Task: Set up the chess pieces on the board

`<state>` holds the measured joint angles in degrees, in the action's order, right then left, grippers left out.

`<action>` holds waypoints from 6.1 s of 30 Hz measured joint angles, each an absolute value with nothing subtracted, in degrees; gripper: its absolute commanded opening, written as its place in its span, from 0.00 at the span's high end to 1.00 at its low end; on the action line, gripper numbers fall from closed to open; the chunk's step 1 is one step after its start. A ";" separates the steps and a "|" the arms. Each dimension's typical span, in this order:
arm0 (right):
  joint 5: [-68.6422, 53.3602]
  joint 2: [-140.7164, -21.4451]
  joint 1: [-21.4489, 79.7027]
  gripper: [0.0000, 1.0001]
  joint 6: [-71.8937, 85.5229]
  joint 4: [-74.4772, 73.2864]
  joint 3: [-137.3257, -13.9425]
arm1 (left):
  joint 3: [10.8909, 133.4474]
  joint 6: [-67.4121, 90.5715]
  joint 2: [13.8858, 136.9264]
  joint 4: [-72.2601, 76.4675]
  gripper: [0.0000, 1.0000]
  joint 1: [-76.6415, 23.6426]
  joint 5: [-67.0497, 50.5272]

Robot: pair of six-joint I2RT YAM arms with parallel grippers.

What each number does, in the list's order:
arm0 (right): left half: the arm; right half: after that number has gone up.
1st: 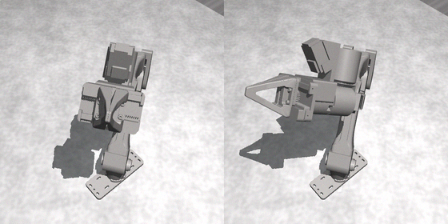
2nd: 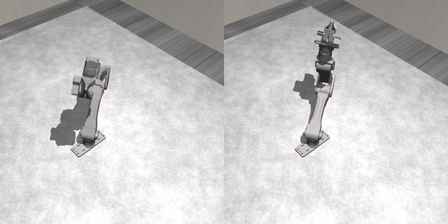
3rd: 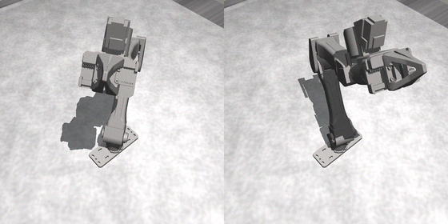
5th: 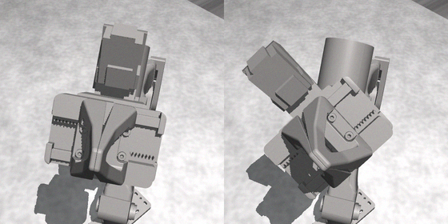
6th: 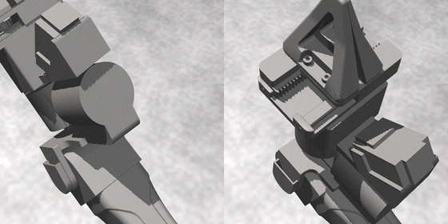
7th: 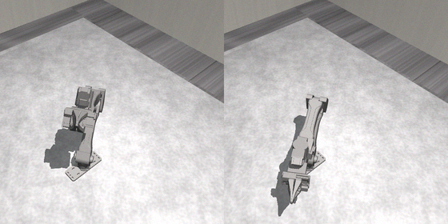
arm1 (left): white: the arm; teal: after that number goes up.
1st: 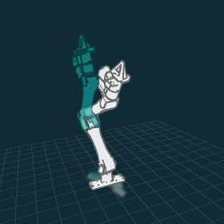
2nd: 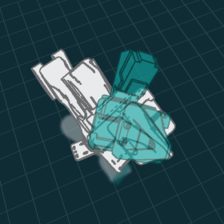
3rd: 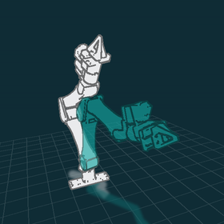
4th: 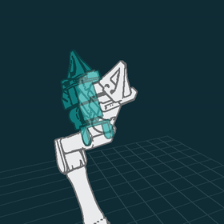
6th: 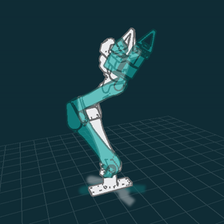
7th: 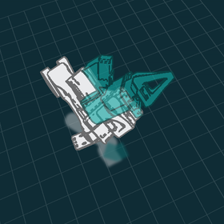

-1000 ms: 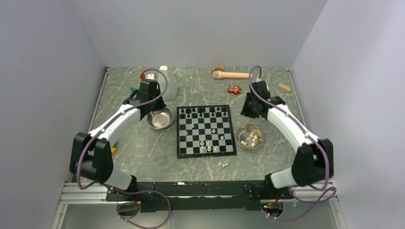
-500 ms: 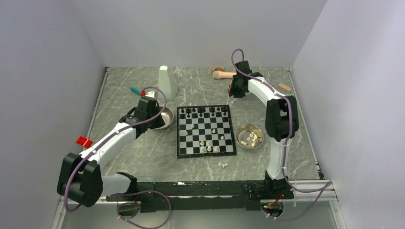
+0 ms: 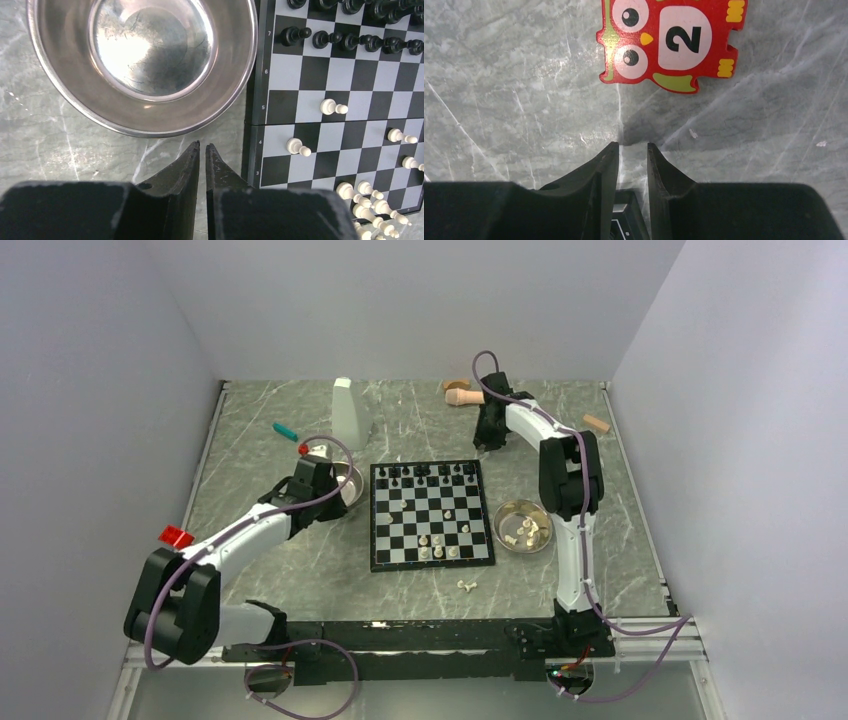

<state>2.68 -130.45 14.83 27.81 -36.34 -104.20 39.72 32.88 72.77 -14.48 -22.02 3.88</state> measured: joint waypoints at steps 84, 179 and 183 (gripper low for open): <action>5.61 -80.99 20.01 0.53 29.87 -28.62 -61.47 | 24.75 45.28 66.89 -9.89 0.85 -35.09 5.65; 2.76 -71.70 52.75 0.89 36.84 -32.73 -42.04 | 32.21 42.24 59.83 -23.11 0.78 -31.03 8.62; 3.05 -71.24 50.13 0.89 35.70 -35.09 -44.14 | 32.21 42.24 59.83 -23.00 0.78 -31.03 8.62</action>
